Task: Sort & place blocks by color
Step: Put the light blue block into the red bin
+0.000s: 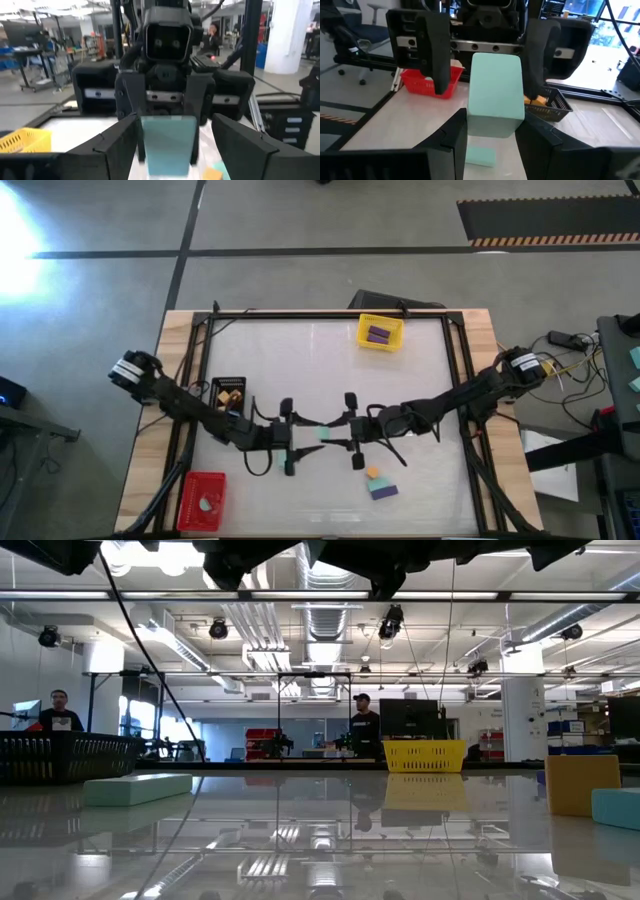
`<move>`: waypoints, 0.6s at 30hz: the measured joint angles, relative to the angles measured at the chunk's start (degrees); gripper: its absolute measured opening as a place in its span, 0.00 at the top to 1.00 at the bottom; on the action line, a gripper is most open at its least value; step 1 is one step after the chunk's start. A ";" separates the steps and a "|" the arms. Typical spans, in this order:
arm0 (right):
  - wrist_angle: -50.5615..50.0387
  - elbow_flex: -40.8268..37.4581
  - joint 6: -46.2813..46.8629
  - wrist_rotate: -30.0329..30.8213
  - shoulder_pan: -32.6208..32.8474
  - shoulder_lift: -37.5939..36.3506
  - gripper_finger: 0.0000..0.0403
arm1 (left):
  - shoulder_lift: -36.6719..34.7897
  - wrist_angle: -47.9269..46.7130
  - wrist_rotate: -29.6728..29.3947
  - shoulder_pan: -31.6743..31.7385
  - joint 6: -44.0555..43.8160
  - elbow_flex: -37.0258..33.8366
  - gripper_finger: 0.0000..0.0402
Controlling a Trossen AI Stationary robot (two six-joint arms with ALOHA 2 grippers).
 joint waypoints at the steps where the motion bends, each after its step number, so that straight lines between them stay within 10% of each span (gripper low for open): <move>1: 0.00 0.00 -0.02 -0.03 0.00 0.00 0.70 | 0.27 0.67 0.00 0.00 0.41 0.17 0.41; 18: -0.10 0.02 -4.03 -0.02 0.02 -0.04 0.61 | 0.24 0.28 -0.21 0.22 0.42 0.47 0.71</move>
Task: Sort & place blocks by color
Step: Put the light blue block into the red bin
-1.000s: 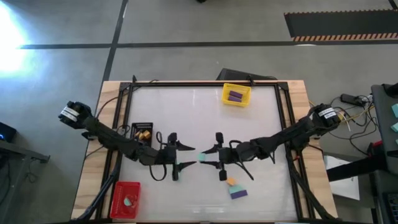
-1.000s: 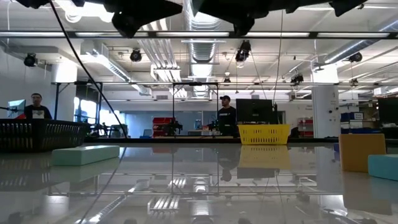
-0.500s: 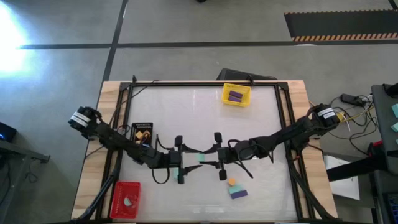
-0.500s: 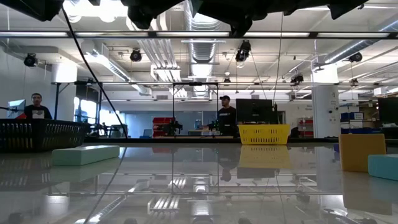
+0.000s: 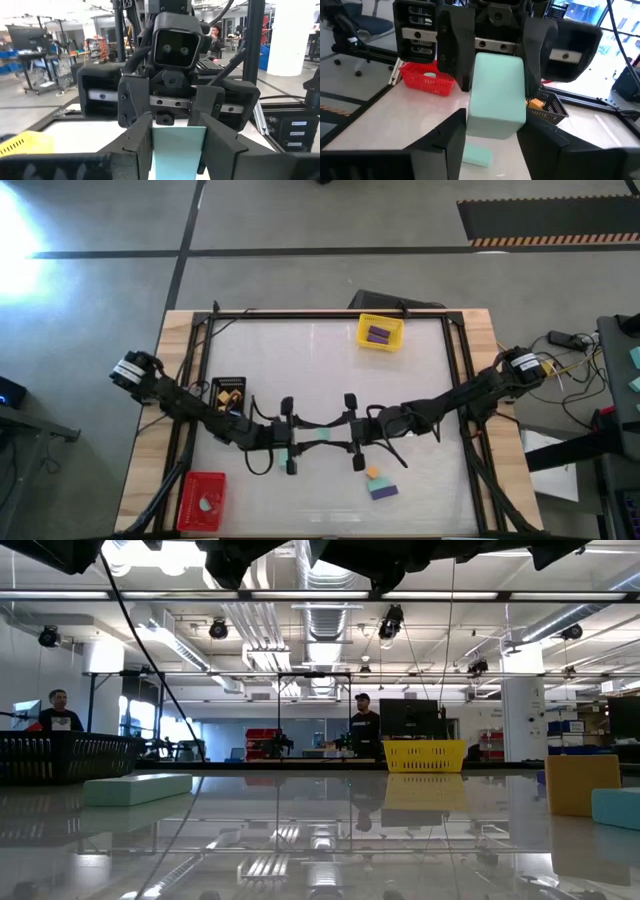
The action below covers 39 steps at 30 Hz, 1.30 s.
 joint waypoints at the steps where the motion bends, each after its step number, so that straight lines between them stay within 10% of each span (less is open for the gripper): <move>1: -0.19 0.10 -0.47 0.02 0.00 -0.12 0.59 | -0.02 -0.61 -0.23 0.00 -0.90 0.00 0.71; 19: -33.43 7.33 0.46 0.09 -0.11 -10.36 0.32 | -0.26 -16.65 -5.02 0.00 -18.37 2.06 0.71; 27: -39.60 7.21 0.27 0.14 -1.53 -17.14 0.30 | -0.92 -44.52 -4.21 -0.11 -39.79 8.38 0.71; 39: -42.04 5.31 0.12 0.24 -4.32 -18.93 0.30 | -0.96 -101.26 17.75 -3.41 -78.29 26.43 0.71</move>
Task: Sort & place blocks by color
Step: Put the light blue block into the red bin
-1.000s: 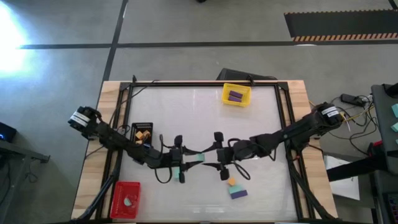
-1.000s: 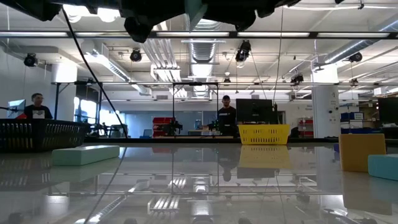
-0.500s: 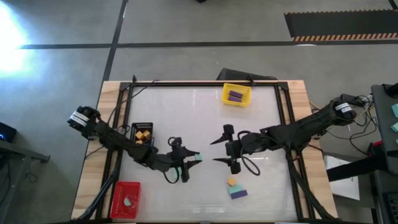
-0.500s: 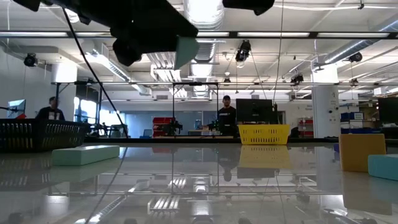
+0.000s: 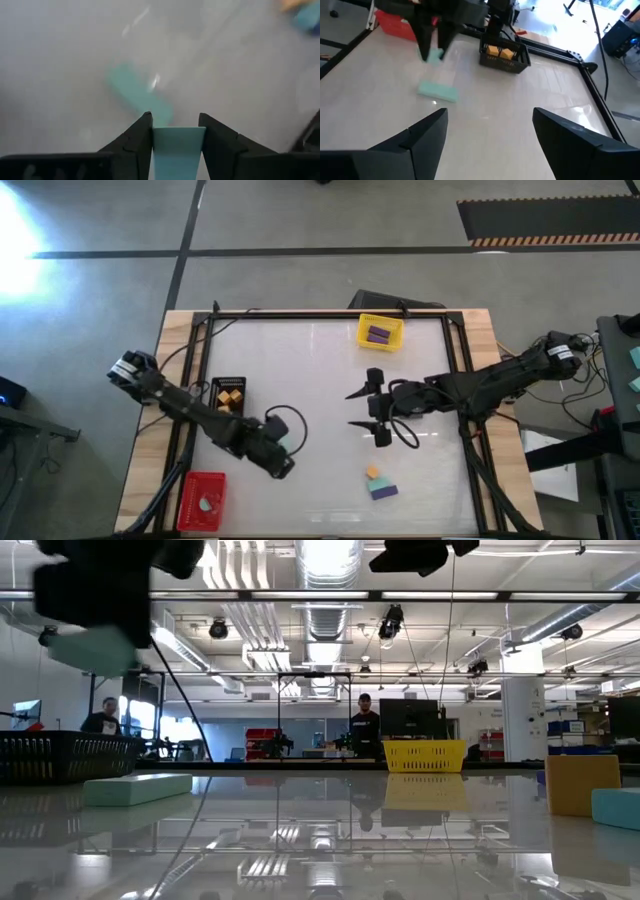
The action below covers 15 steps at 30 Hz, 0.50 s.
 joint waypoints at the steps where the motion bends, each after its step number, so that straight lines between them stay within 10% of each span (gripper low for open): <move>1: 0.00 -0.02 0.00 -0.03 -0.17 0.00 0.30 | 0.00 -2.26 1.62 -0.78 -2.39 0.88 0.71; 15: 0.11 -0.02 0.39 -0.07 -0.71 0.13 0.30 | -0.04 -17.37 26.72 -14.29 -34.64 3.47 0.71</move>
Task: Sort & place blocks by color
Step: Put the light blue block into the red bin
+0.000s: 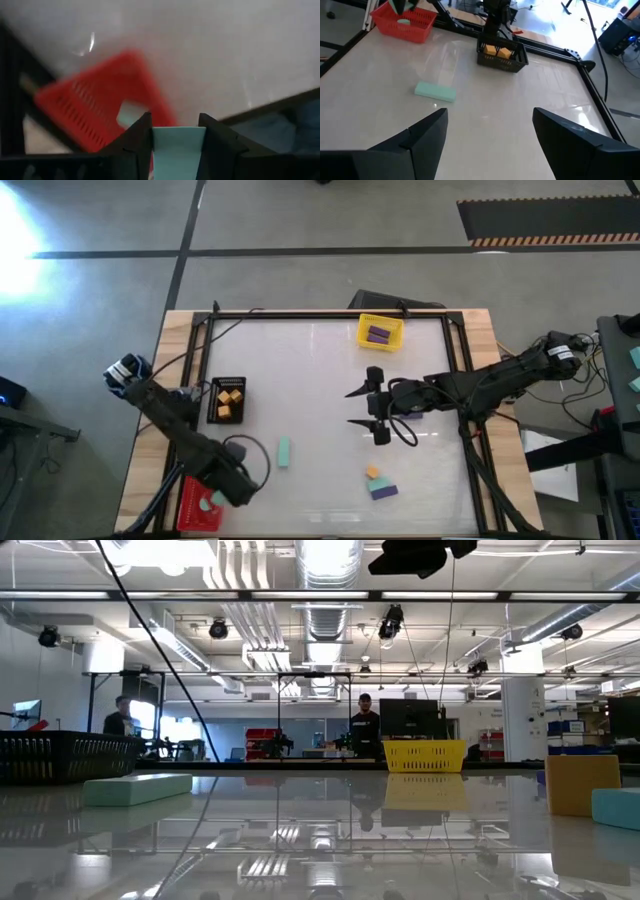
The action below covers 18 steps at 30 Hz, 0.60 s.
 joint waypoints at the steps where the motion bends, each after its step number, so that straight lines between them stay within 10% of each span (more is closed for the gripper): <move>1: 0.00 0.00 0.02 0.00 0.00 0.00 0.30 | 0.00 -0.15 1.57 -0.95 -1.34 0.00 0.71; 18: 0.00 0.00 0.02 -0.04 0.00 0.02 0.30 | 0.47 -1.42 3.23 -8.27 -13.66 -5.60 0.63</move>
